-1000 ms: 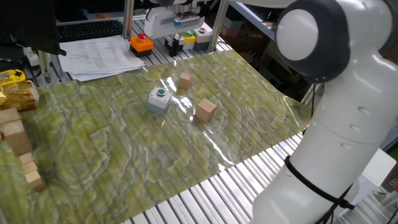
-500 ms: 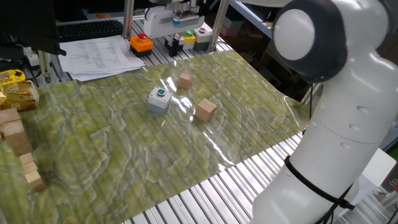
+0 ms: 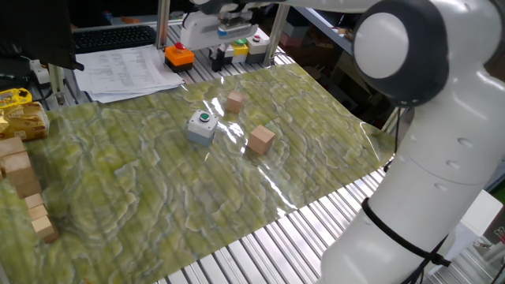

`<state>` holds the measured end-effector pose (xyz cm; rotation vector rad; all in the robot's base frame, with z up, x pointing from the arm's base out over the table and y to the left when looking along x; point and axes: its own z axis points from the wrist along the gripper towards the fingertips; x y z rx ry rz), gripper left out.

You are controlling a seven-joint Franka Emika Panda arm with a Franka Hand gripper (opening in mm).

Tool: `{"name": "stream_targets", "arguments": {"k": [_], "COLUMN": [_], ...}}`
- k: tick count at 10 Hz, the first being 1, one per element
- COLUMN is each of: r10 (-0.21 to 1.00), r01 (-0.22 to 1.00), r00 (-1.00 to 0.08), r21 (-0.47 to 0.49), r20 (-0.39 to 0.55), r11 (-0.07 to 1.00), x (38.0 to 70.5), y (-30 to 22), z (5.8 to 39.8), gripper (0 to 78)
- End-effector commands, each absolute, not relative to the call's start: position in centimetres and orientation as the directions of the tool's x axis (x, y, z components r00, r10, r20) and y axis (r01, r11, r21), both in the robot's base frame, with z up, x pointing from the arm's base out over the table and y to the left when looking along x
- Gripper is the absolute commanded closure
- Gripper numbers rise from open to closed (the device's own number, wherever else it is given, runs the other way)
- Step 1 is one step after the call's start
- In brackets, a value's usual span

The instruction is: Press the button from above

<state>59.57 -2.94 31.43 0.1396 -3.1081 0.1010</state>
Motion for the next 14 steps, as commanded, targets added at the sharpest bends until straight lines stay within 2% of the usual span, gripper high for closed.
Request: {"name": "stream_targets", "arguments": {"k": [1,7,11,14], "r10": [-0.109,-0.14,-0.164,-0.159], "r01": [-0.111,-0.14,-0.162,-0.157], "r00": [-0.994,-0.99,-0.986,-0.987], "r21": [-0.078,-0.077,-0.072,-0.065], "r20": [0.025,-0.005,-0.023,-0.025], "r11": [0.991,0.987,0.984,0.985], "x": [60.7,60.7,61.0,60.7], "y": [-2.0,-1.2,-2.3,-2.0], "z": [27.5,18.8,15.7,14.9], "gripper": [77.6,77.6,77.6,77.6]}}
